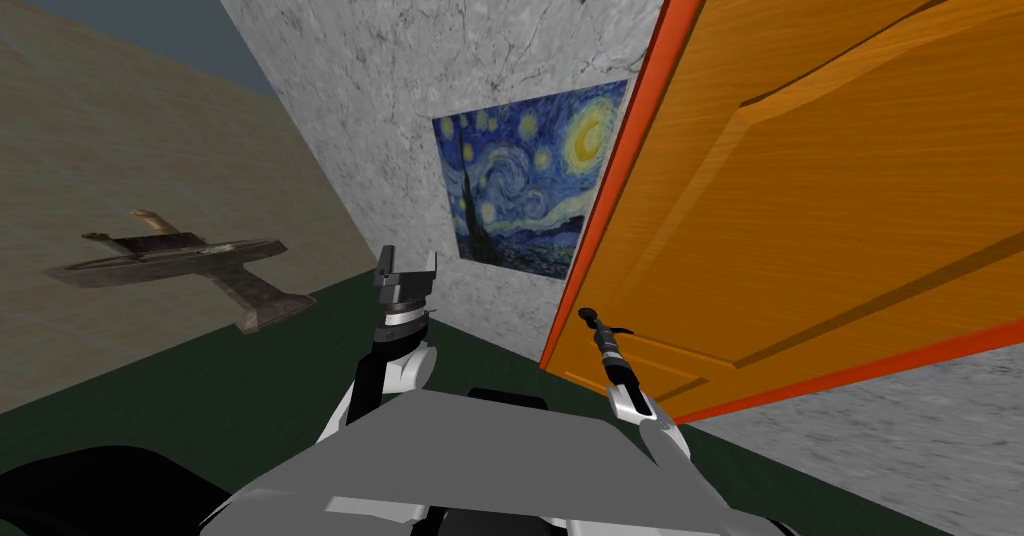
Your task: Pull the door open
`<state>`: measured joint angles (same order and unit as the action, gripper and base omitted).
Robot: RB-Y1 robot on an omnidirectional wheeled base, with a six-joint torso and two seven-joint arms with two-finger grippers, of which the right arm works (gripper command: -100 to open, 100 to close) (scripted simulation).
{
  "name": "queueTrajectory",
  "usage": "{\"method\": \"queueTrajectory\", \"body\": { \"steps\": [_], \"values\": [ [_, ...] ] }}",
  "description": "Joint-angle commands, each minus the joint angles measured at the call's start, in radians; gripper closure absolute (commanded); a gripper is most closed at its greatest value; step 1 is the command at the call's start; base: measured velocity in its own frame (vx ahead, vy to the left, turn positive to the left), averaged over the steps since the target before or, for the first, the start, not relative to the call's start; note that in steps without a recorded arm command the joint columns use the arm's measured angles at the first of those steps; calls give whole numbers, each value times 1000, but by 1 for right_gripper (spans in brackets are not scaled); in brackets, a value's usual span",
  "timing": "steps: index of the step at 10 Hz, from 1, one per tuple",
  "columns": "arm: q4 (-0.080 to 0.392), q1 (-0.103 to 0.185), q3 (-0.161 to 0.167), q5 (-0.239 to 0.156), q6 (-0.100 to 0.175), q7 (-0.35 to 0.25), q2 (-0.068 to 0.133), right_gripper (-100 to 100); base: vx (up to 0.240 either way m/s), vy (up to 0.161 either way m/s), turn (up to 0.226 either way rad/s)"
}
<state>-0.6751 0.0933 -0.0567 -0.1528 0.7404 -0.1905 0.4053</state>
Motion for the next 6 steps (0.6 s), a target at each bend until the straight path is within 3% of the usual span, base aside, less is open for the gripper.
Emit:
{"method": "queueTrajectory", "body": {
  "steps": [1, 6],
  "values": [
    [-4, -8, 12, 5, 8, -11, 5, 100, -155, -48, 91],
    [-20, -38, 64, 27, 45, -67, 42, 100, -210, -59, 99]
  ]
}}
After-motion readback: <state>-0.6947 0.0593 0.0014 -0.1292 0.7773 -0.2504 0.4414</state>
